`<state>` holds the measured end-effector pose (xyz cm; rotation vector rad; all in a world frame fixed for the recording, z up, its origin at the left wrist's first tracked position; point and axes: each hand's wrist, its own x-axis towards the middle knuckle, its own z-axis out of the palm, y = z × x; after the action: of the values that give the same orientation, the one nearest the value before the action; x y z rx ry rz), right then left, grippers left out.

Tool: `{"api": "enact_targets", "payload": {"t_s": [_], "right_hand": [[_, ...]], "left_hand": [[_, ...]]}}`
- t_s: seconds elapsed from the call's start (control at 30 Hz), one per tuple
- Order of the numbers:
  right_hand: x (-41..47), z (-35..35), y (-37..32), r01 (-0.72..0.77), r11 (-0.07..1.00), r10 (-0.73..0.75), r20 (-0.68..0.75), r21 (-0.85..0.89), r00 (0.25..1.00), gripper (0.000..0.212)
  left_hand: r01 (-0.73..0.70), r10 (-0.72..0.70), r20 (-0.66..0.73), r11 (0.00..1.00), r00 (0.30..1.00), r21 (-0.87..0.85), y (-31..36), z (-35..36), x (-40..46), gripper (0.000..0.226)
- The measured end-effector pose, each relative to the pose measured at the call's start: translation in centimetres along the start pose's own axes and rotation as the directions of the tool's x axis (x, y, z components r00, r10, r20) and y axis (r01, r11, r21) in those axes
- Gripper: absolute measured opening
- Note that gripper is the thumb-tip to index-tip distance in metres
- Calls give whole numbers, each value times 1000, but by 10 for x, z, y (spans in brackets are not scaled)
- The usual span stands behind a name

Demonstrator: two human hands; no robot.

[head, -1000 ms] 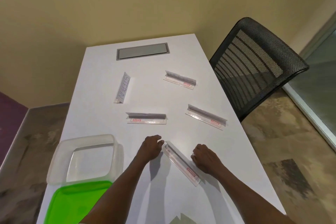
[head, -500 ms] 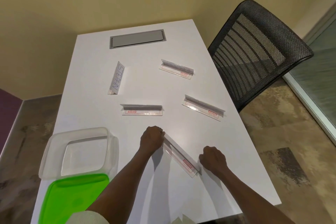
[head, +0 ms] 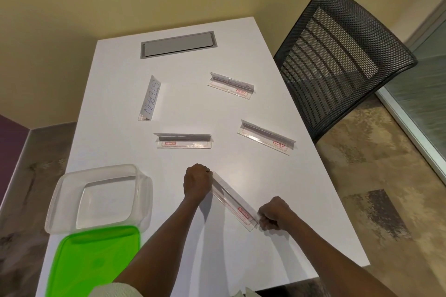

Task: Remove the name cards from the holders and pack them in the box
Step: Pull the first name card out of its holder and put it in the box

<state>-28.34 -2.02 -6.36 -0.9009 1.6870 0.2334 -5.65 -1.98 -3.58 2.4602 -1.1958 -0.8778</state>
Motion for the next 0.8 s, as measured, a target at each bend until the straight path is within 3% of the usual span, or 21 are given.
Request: {"api": "enact_targets", "payload": {"t_s": [0.13, 0.27, 0.43, 0.57, 0.67, 0.73, 0.8], "right_hand": [[-2, -3, 0, -42, 999, 40, 100, 18, 994, 14], [-3, -6, -3, -51, 995, 41, 106, 88, 994, 4], [-1, -9, -11, 28, 988, -33, 31, 154, 999, 13], [-7, -15, -22, 129, 985, -124, -47, 118, 991, 14], [-10, -22, -32, 206, 977, -200, -92, 50, 975, 19], [-9, -26, -37, 260, 963, -249, -127, 77, 960, 9], [-9, -29, -39, 332, 938, -309, -195, 99, 931, 3]], "left_hand": [[111, -112, -16, 993, 994, -48, 0, -3, -4, 23], [137, -144, -54, 984, 988, -112, -3, -11, -7, 21], [128, -158, -119, 966, 980, -223, -11, -19, -10, 21], [143, -218, -144, 903, 965, -405, -17, -26, -16, 10], [139, -224, -141, 884, 964, -447, -22, -30, -20, 9], [123, -205, -151, 895, 967, -429, -27, -30, -25, 16], [120, -209, -159, 889, 965, -442, -31, -30, -30, 7]]}}
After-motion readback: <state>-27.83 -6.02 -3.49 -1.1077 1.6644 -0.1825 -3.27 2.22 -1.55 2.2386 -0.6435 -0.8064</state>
